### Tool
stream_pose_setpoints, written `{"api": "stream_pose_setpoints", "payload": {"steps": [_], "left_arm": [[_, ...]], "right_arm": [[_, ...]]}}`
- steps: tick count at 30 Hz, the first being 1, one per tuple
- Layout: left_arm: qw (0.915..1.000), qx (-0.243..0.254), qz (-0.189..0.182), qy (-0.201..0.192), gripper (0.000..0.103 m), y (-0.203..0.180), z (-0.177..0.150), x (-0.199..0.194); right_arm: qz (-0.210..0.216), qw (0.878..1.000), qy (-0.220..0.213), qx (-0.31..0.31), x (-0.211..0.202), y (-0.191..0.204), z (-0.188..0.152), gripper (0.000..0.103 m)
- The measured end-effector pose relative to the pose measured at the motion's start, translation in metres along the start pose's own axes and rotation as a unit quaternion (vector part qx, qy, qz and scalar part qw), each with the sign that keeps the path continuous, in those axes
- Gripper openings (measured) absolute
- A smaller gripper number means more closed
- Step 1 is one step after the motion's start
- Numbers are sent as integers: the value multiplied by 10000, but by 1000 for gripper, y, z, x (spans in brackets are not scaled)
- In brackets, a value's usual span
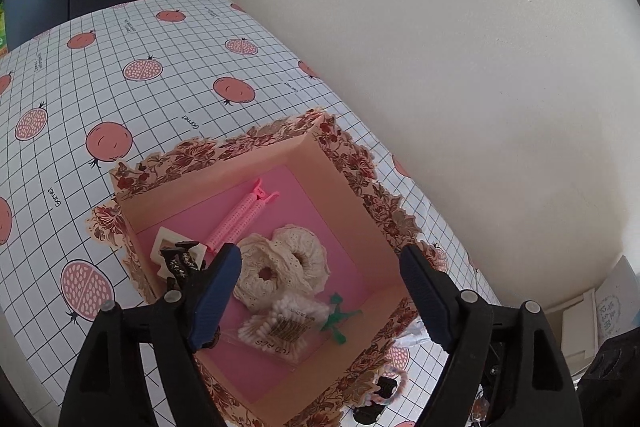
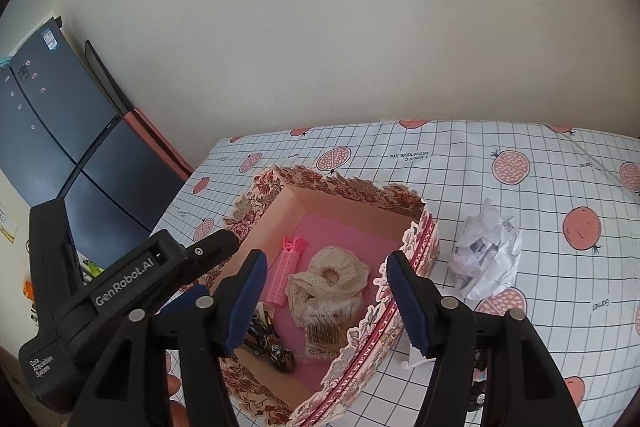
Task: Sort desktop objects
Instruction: 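Move both grippers back toward the bracelet and black toy car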
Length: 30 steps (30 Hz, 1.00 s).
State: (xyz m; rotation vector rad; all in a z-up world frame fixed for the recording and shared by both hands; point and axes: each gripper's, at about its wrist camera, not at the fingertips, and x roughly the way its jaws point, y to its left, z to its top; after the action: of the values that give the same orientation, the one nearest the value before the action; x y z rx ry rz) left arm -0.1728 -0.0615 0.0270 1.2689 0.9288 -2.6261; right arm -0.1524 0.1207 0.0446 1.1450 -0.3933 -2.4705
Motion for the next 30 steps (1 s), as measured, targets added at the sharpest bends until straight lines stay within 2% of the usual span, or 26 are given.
{"api": "stream_pose_setpoints", "payload": {"steps": [8, 25, 27, 30], "left_arm": [[9985, 511, -107, -154, 92, -36, -9, -18], [9942, 992, -343, -249, 92, -77, -29, -36], [9937, 1028, -365, -271, 92, -82, -32, -38], [9926, 1095, -451, -283, 93, -89, -35, -40]], "right_arm": [[-122, 9994, -266, 182, -31, -18, 9, 79], [-308, 9968, -656, 327, -83, -51, 20, 86], [-349, 9963, -707, 339, -89, -54, 20, 95], [-352, 9955, -787, 393, -98, -62, 21, 98]]}}
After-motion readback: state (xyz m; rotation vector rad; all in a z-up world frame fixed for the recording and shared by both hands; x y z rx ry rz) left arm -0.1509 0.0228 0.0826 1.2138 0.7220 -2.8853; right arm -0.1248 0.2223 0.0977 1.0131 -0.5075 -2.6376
